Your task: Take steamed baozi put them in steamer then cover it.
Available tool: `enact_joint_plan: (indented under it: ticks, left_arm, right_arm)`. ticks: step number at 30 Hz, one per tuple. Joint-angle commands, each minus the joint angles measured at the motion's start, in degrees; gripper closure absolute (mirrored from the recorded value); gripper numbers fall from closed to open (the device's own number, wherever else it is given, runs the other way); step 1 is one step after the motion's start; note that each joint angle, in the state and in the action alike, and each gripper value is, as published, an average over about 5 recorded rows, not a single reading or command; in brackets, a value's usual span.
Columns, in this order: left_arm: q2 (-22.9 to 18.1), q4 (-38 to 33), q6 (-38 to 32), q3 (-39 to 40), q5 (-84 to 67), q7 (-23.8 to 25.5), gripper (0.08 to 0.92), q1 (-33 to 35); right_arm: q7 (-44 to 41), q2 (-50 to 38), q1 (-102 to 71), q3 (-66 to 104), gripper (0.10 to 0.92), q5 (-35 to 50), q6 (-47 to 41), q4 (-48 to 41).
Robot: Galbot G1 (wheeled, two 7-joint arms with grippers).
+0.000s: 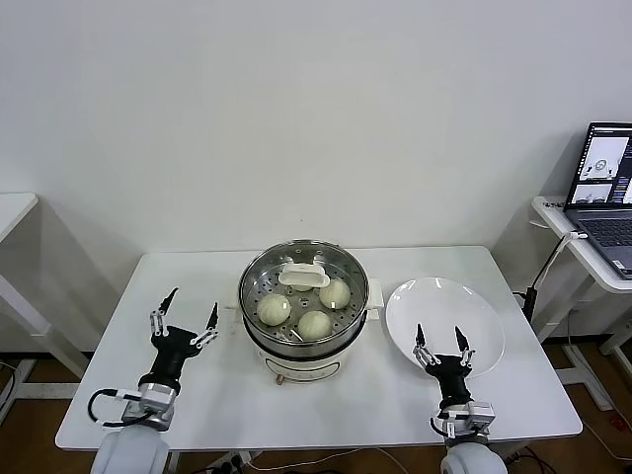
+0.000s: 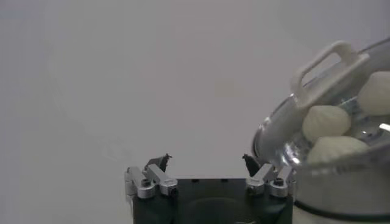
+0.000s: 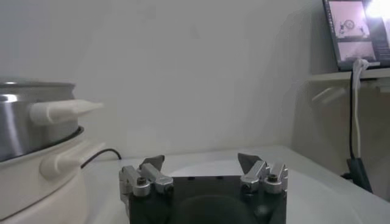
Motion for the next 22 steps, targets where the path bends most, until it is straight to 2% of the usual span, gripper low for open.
enact_joint_plan:
  ticks: [1,22]
  left_arm:
    - [0.0,6.0,-9.8,-4.8,-16.1,2.3,0.177,2.8]
    - [-0.5,6.3,-13.2,-3.9,-11.5,1.8,0.177,4.8]
  right_arm:
    - [-0.3,-0.1,-2.5,0.9,0.203,1.1,-1.3,2.9]
    - [0.1,0.7,-3.1,1.1,0.203,-1.4,2.4,1.3]
